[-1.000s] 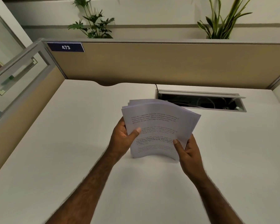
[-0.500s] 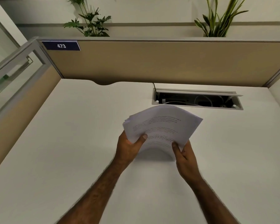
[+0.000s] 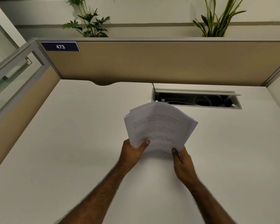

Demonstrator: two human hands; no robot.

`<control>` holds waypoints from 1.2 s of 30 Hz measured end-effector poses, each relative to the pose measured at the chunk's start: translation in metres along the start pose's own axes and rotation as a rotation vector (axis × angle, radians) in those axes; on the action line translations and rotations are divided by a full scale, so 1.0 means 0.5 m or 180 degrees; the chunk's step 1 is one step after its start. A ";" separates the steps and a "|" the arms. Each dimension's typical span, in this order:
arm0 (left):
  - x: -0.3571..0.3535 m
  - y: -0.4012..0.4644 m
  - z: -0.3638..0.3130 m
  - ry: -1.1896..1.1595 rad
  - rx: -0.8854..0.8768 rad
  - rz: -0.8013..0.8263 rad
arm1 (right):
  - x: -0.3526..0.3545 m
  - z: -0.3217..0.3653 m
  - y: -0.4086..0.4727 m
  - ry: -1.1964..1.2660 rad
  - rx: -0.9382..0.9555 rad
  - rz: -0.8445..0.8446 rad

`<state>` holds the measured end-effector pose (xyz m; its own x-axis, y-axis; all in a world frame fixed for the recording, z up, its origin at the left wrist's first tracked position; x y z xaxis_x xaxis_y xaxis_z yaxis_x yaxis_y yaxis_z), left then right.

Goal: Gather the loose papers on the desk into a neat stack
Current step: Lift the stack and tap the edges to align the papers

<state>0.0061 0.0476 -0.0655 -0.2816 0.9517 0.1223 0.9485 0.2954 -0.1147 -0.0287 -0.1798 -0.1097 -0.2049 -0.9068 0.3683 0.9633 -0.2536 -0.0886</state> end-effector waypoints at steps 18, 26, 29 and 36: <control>0.000 0.008 0.041 -0.0228 0.0571 -0.0069 | 0.045 -0.035 0.006 0.0490 -0.0431 -0.0220; -0.055 -0.030 0.049 -0.1426 0.1084 0.0150 | -0.025 -0.002 -0.043 0.2301 -0.1096 0.0118; -0.084 -0.053 0.054 -0.1624 0.1156 0.0294 | -0.036 0.014 -0.051 0.2321 -0.0999 -0.0057; -0.060 -0.031 0.038 -0.1900 0.1369 0.0659 | 0.019 -0.008 -0.021 0.1877 -0.0936 -0.0350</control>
<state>-0.0031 0.0161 -0.0861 -0.2510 0.8388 -0.4831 0.8848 -0.0036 -0.4659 -0.0415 -0.1869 -0.1087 -0.4404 -0.8815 -0.1706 0.8610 -0.3607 -0.3587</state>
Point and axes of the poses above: each hand's wrist, its own y-axis towards the middle knuckle, its own x-axis out of the back of the hand, z = x × y, the point moved 9 cm from there along y, towards the middle knuckle, and after that the axes turned 9 degrees about -z, right-handed, at the moved point
